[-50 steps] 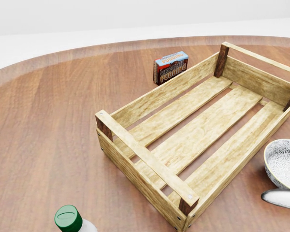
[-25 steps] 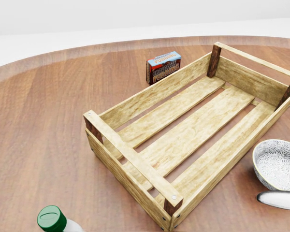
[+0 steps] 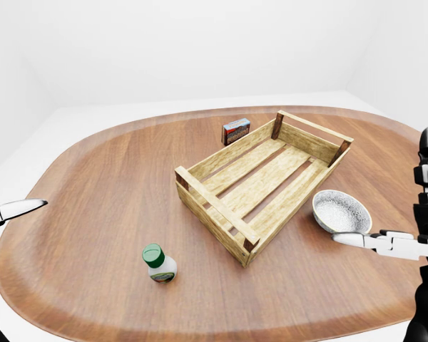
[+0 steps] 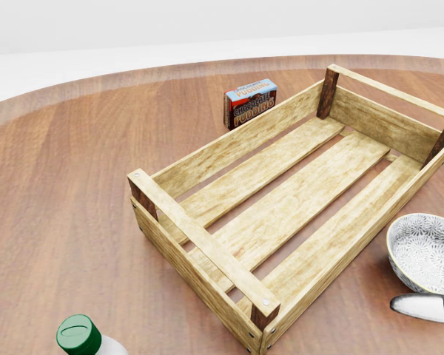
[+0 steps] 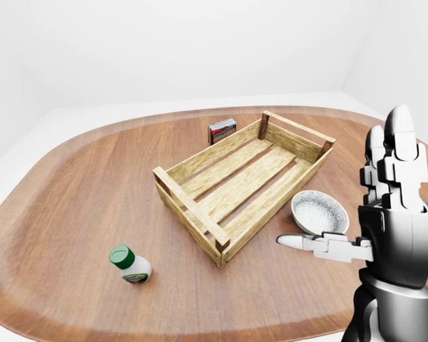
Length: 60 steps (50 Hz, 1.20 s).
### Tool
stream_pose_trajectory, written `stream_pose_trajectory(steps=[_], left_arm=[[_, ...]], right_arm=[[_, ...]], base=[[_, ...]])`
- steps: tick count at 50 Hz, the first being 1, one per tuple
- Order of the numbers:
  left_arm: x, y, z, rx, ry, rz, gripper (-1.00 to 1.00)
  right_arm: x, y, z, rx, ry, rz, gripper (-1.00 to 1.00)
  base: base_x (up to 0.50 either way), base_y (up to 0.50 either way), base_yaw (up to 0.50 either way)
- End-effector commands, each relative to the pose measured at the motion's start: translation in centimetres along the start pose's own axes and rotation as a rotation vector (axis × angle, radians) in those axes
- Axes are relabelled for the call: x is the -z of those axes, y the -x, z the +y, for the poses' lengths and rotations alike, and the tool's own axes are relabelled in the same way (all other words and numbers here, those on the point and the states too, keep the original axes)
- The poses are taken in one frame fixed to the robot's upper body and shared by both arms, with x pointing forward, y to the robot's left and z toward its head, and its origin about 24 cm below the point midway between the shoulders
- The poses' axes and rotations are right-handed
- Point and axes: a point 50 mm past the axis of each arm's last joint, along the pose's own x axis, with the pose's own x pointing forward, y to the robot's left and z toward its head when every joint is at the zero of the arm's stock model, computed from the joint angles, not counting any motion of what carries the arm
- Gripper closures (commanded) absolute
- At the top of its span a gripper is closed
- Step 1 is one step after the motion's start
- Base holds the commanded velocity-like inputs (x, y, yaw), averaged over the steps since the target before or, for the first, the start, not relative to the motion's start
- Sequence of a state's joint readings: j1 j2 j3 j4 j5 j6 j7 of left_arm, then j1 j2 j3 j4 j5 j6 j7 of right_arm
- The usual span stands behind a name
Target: Pick up the salad dressing and put it in the tray.
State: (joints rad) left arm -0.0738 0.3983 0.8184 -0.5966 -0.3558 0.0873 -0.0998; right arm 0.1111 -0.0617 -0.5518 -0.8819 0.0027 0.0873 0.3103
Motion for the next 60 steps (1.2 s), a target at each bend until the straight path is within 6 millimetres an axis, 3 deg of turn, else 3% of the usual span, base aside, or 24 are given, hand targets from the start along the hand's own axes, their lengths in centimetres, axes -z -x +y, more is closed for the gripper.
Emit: stream_pose_trajectory(steps=[1, 9, 13, 14, 17, 18, 20, 23, 43, 47, 51, 60], left_arm=[[0.0, 0.0, 0.0, 0.001, 0.001, 0.001, -1.0], [0.2, 0.0, -0.1, 0.002, 0.003, 0.01, -1.0], [0.3, 0.0, -0.2, 0.004, 0.003, 0.012, -1.0], [0.3, 0.0, -0.2, 0.003, 0.003, 0.011, -1.0], [0.3, 0.0, -0.2, 0.003, 0.003, 0.011, -1.0], [0.3, 0.1, -0.2, 0.004, 0.003, 0.013, -1.0], [0.3, 0.1, -0.2, 0.005, 0.003, 0.014, -1.0], [0.4, 0.1, -0.3, 0.007, 0.002, 0.018, -1.0], [0.1, 0.1, -0.3, 0.01, 0.004, 0.005, -1.0], [0.1, 0.1, -0.3, 0.01, 0.004, 0.005, -1.0], [0.1, 0.1, -0.3, 0.009, 0.004, 0.004, -1.0], [0.3, 0.1, -0.2, 0.009, 0.004, 0.013, -1.0]], right_arm=[[0.0, -0.1, -0.4, 0.027, -0.023, -0.011, -1.0], [0.3, -0.1, -0.3, 0.03, -0.028, 0.003, -1.0], [0.9, -0.3, 0.0, 0.028, 0.082, 0.051, -1.0], [0.5, 0.1, -0.3, 0.022, -0.005, 0.022, -1.0], [0.9, 0.0, -0.9, 0.091, 0.039, 0.042, -1.0], [0.3, 0.1, -1.2, 0.078, -0.023, 0.003, -1.0], [1.1, 0.0, -0.7, 0.06, 0.078, 0.061, -1.0], [1.1, 0.1, -0.9, 0.086, 0.017, 0.048, -1.0], [1.2, 0.1, -0.8, 0.077, -0.024, 0.042, -1.0], [0.9, 0.2, -1.0, 0.074, -0.102, 0.012, -1.0], [0.9, 0.1, -0.9, 0.085, -0.016, 0.034, -1.0], [1.1, 0.1, -0.8, 0.075, -0.037, 0.038, -1.0]], base=[[0.0, 0.0, 0.0], [0.0, 0.0, 0.0], [0.0, 0.0, 0.0], [0.17, 0.48, 0.0], [0.18, 0.48, 0.0], [0.18, 0.48, 0.0], [0.18, 0.48, 0.0], [0.16, 0.49, 0.0], [0.0, 0.0, 0.0], [-0.02, -0.21, 0.0], [-0.03, -0.25, 0.0], [0.0, 0.0, 0.0]])
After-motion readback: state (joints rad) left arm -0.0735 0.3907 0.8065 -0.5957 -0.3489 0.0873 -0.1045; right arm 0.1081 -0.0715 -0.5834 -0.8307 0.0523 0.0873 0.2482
